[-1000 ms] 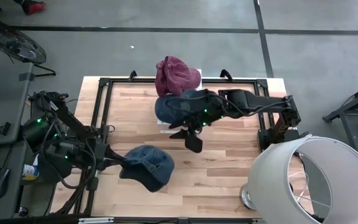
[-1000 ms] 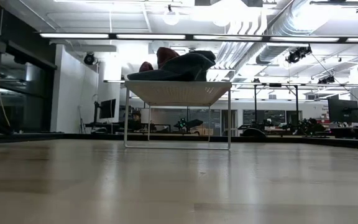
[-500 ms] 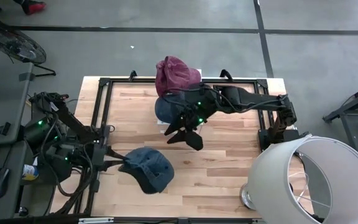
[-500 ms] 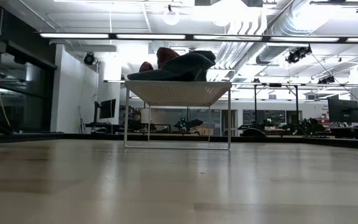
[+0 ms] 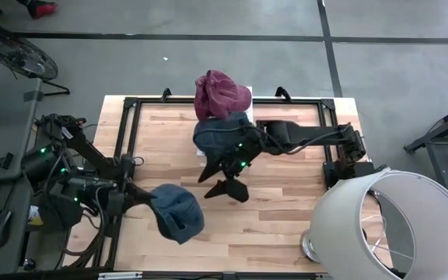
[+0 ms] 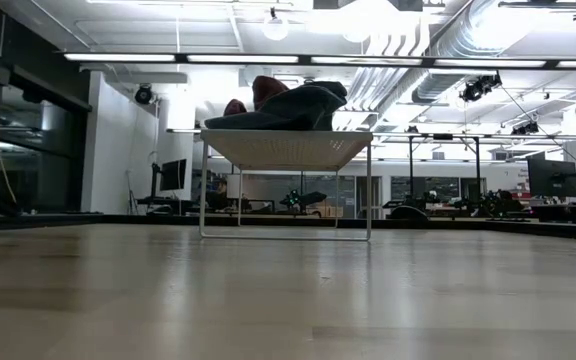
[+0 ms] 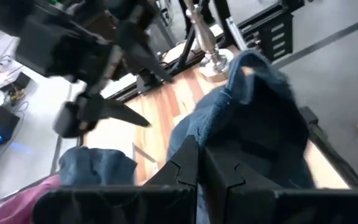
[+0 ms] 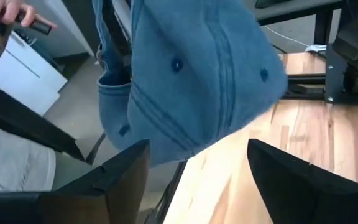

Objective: Pick & Place hat
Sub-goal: Stack the blue cap on top of the other blue cap on the shelf

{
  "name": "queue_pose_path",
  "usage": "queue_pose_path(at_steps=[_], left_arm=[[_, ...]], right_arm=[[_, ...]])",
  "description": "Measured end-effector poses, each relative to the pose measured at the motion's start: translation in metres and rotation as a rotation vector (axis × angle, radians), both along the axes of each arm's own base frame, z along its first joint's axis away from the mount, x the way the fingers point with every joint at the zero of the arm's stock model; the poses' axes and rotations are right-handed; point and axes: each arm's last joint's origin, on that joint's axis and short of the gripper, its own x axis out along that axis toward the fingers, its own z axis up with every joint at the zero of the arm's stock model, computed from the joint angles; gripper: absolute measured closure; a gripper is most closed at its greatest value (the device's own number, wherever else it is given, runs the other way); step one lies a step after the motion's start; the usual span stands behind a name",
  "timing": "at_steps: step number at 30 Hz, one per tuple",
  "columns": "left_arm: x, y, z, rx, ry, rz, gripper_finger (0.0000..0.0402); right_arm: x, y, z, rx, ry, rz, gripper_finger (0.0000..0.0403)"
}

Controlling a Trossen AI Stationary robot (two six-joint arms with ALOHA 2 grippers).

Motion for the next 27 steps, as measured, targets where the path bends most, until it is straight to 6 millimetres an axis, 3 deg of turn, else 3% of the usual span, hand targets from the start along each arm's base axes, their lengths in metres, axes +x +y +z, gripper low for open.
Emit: queue_pose_path(at_steps=[8, 13, 27], left_arm=[[-0.008, 0.012, 0.013, 0.002, -0.009, 0.008, 0.0401], [-0.011, 0.016, 0.019, -0.016, -0.018, -0.002, 0.0401], [-0.038, 0.019, 0.045, 0.076, -0.159, -0.065, 0.0401]], right_arm=[[0.021, 0.016, -0.008, 0.068, -0.057, -0.038, 0.0130], [0.022, 0.017, -0.008, 0.032, -0.069, -0.143, 0.0130], [0.024, 0.028, 0.008, 0.168, -0.182, -0.113, 0.0130]])
